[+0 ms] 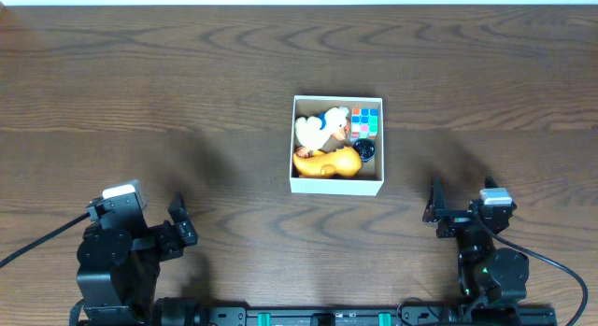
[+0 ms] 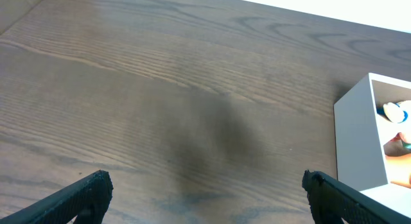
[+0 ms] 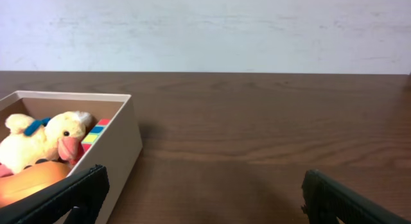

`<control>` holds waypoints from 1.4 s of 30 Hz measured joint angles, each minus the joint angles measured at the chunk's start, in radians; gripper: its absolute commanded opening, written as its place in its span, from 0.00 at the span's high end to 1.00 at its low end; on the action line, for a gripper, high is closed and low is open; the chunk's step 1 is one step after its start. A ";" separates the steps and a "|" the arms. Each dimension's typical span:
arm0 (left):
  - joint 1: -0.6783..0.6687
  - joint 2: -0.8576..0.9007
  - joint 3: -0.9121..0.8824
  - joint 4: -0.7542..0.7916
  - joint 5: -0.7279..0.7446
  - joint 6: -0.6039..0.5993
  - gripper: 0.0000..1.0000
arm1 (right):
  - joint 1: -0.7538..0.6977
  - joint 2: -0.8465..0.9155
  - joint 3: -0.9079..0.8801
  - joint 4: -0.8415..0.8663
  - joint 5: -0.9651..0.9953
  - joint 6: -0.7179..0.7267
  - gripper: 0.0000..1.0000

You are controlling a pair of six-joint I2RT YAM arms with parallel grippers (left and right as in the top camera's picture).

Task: Pack container

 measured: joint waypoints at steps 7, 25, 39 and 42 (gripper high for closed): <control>0.000 0.000 0.000 -0.004 -0.002 0.002 0.02 | 0.000 0.000 0.000 0.000 0.000 0.000 0.01; 0.000 -0.351 -0.500 0.496 0.033 0.091 0.02 | 0.000 0.000 -0.002 0.000 -0.001 0.000 0.01; 0.000 -0.394 -0.737 0.756 0.185 0.288 0.02 | 0.000 0.000 -0.002 0.001 0.000 0.000 0.01; 0.000 -0.394 -0.742 0.774 0.215 0.270 0.02 | 0.000 0.000 -0.004 0.000 -0.001 0.000 0.01</control>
